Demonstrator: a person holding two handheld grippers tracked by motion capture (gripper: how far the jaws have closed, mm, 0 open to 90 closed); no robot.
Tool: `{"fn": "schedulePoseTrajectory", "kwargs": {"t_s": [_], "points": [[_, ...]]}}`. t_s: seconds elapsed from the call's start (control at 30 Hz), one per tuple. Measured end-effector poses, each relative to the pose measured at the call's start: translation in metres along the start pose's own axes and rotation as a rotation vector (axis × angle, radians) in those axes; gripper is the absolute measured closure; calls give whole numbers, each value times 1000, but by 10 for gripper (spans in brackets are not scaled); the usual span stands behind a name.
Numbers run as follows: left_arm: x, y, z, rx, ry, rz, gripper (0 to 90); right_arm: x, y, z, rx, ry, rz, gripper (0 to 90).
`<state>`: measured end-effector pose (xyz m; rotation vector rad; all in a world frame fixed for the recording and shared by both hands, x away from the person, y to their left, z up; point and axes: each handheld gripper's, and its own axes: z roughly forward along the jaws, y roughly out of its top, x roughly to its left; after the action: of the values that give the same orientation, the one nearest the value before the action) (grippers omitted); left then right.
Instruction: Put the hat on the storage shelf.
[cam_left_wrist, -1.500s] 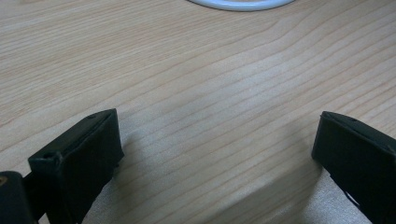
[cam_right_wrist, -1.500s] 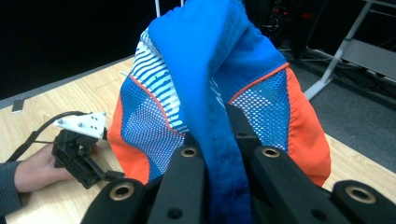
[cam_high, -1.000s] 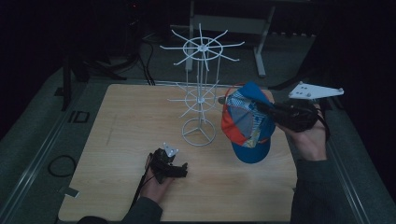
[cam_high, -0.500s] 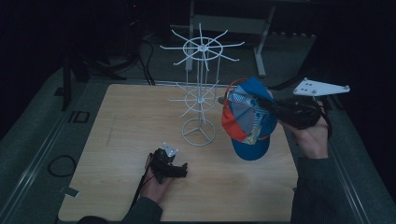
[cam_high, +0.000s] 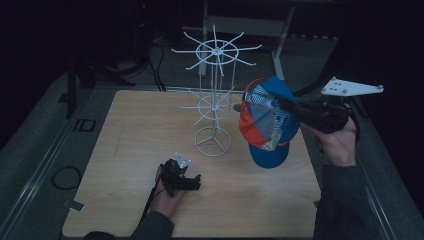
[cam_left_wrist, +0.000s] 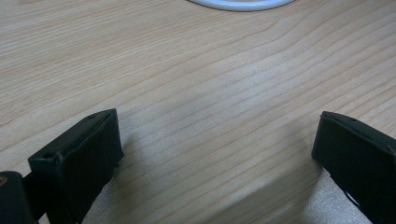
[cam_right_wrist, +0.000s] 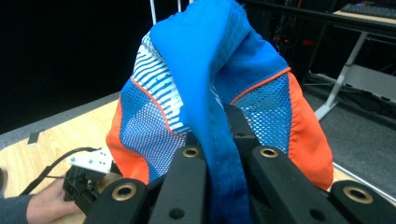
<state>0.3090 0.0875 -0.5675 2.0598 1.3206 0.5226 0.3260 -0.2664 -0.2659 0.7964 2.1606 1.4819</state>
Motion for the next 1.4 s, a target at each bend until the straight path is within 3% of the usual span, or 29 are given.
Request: {"fn": "schedulePoseTrajectory", "kwargs": {"t_s": [1.4], "points": [[0,0,0,1,0,1,19,6,31,-16,-107,23,-22,876]]}}
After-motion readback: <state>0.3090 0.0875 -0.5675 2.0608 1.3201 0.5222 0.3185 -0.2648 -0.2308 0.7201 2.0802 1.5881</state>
